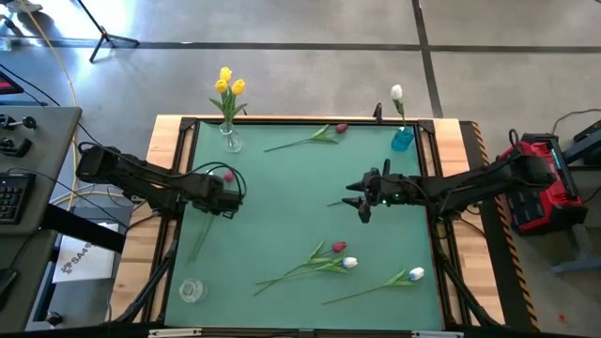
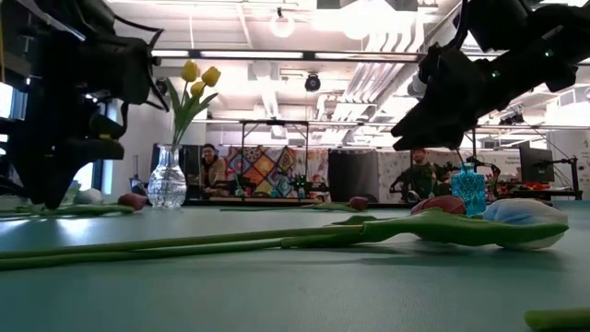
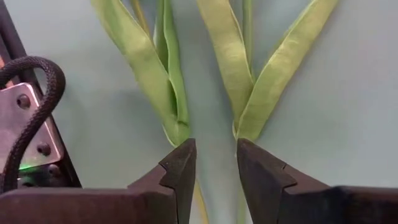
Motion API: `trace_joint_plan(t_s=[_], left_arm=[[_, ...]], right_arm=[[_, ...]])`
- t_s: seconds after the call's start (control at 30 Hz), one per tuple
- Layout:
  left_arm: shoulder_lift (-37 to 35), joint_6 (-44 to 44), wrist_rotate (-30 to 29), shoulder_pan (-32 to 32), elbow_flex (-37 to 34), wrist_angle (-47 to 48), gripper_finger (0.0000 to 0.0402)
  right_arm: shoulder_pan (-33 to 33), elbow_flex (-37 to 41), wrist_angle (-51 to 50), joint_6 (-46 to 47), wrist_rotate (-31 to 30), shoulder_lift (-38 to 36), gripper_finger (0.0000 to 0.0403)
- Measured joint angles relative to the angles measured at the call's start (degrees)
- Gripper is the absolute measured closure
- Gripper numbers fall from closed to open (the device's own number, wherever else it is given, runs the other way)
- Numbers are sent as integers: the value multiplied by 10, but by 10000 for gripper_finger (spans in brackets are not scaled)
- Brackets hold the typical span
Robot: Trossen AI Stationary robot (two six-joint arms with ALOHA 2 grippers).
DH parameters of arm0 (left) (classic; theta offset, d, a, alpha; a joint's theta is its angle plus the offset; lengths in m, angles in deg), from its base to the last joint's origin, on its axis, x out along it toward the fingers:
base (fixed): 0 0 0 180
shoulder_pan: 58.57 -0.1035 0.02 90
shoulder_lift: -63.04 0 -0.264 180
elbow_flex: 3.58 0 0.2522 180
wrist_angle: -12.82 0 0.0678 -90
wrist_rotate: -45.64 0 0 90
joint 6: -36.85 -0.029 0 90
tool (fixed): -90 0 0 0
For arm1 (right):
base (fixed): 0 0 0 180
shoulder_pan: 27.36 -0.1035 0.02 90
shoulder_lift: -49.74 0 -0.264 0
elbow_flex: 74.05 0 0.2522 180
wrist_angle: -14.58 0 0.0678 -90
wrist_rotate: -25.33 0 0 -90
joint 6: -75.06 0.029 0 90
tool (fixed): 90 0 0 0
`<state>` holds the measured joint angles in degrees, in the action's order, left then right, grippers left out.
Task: Sort flowers into vase by color
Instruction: Put the top white flower into the blue vase
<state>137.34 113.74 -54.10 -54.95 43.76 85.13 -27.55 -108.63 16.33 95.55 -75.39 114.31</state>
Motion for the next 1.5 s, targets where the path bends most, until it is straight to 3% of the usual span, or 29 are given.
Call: trace_joint_plan(t_s=[0.33, 0.53, 0.6, 0.77, 0.9, 1.13, 1.23, 1.43, 1.5], left_arm=[[0, -52, 11, -27, 35, 22, 279], [11, -87, 6, -52, 33, 34, 279], [24, -104, 28, -62, 25, 39, 279], [68, -156, 50, -89, 23, 41, 279], [100, -191, 71, -121, 21, 41, 279], [138, -228, 88, -160, 20, 27, 282], [139, -236, 89, -168, 19, 16, 299], [138, -247, 90, -170, 22, 3, 382], [138, -252, 89, -170, 22, 4, 393]], right_arm=[[5, 0, 33, -14, -5, 15, 179], [57, 0, 79, -58, -23, 18, 179], [93, 0, 99, -67, 2, 18, 179], [186, 0, 136, -57, 131, 18, 179], [243, -10, 151, -7, 173, 18, 179], [282, -56, 120, 51, 261, 18, 179], [282, -81, 77, 55, 272, 18, 179], [282, -140, -26, 56, 277, 18, 179], [282, -160, -48, 65, 277, 18, 179]])
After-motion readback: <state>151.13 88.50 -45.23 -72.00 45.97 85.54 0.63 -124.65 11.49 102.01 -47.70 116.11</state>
